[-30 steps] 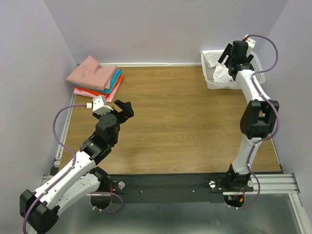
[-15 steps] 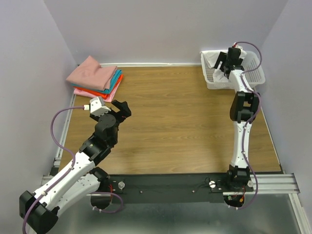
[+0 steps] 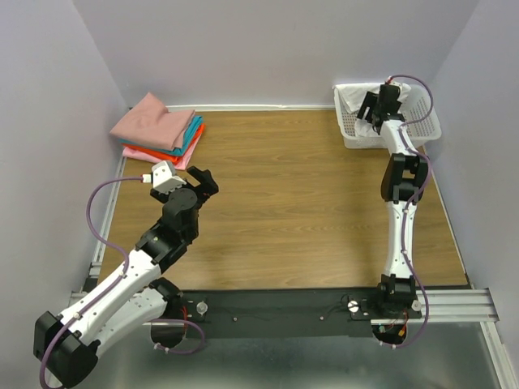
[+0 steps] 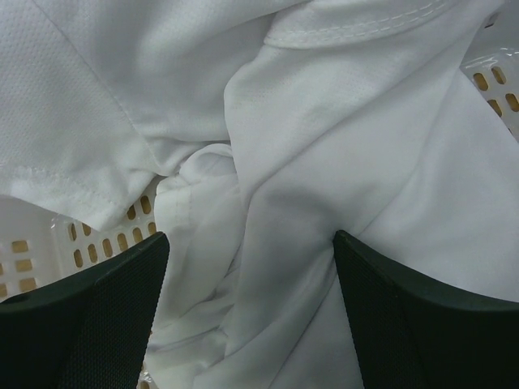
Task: Fold and stack the t-shirts
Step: Grab the tshirt from the pile
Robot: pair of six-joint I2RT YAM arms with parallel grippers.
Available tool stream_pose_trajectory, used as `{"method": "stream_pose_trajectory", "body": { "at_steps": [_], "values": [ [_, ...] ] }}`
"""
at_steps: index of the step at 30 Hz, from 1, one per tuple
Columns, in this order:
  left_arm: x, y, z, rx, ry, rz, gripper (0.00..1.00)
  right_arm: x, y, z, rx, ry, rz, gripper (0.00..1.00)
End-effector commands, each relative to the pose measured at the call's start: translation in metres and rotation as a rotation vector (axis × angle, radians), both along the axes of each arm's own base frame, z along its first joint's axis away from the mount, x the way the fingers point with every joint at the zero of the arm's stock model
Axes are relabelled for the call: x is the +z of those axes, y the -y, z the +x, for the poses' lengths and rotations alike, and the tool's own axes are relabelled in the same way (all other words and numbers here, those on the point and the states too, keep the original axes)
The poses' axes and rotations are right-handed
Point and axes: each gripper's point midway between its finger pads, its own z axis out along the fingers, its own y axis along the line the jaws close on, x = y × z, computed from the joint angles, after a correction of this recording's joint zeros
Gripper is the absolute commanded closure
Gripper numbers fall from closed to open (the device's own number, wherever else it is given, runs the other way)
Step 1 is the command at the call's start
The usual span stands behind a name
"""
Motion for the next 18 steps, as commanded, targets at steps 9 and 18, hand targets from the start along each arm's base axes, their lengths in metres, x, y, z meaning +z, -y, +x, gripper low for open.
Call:
{"method": "stream_pose_trajectory", "body": {
  "at_steps": [9, 18],
  "values": [
    [0.0, -0.015, -0.001, 0.084, -0.001, 0.012, 0.04, -0.049, 0.0, -0.036, 0.039, -0.18, -0.015, 0.69],
    [0.001, -0.012, -0.001, 0.069, -0.002, 0.009, 0.04, 0.02, -0.001, -0.027, 0.059, -0.082, -0.028, 1.0]
  ]
}}
